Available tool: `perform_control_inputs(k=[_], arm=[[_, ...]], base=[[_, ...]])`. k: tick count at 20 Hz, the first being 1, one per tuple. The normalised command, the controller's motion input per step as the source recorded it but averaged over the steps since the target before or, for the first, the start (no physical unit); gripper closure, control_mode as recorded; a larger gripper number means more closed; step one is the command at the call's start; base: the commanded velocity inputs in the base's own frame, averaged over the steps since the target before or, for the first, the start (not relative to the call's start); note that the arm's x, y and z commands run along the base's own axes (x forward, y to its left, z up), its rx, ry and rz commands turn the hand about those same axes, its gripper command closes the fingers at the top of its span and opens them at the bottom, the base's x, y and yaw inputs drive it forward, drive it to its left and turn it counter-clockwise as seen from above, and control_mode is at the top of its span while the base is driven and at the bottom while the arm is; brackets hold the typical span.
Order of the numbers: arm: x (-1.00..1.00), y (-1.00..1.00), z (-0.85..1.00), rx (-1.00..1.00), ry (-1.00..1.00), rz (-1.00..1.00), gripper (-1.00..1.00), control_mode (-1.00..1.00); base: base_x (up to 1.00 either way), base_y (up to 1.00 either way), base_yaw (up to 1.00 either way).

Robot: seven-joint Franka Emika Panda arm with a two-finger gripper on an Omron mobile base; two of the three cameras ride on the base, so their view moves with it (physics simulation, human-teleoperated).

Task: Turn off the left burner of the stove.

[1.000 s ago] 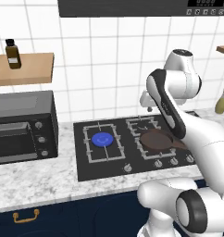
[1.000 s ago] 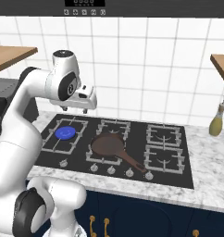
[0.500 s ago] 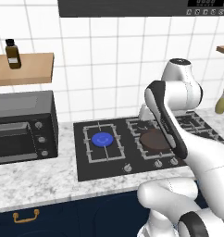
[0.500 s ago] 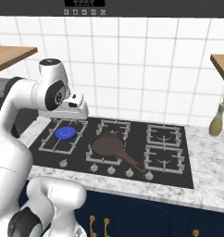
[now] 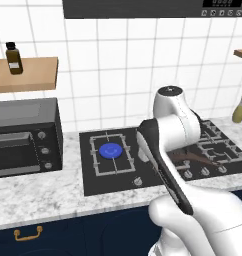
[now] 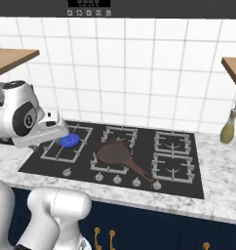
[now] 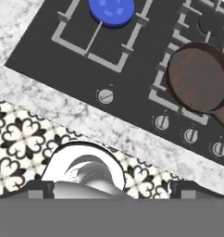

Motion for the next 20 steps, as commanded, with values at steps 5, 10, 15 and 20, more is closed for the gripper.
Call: perform_control_inputs(k=[5,10,15,20], arm=[[-0.03,0.1,-0.26,-0.17,0.06,0.82,-1.0,-1.0],[0.09,0.05,-0.3,-0.1,0.09,0.71,-1.0,-1.0],[0.41,0.0,-0.4,0.01,0.17,0.73,-1.0,-1.0],[0.59,0.0,-0.31,0.09,0.14,0.5,-1.0,-1.0]], base=[[0.0,0.0,0.0],[0.0,0.0,0.0],[0.0,0.0,0.0],[0.0,0.0,0.0]])
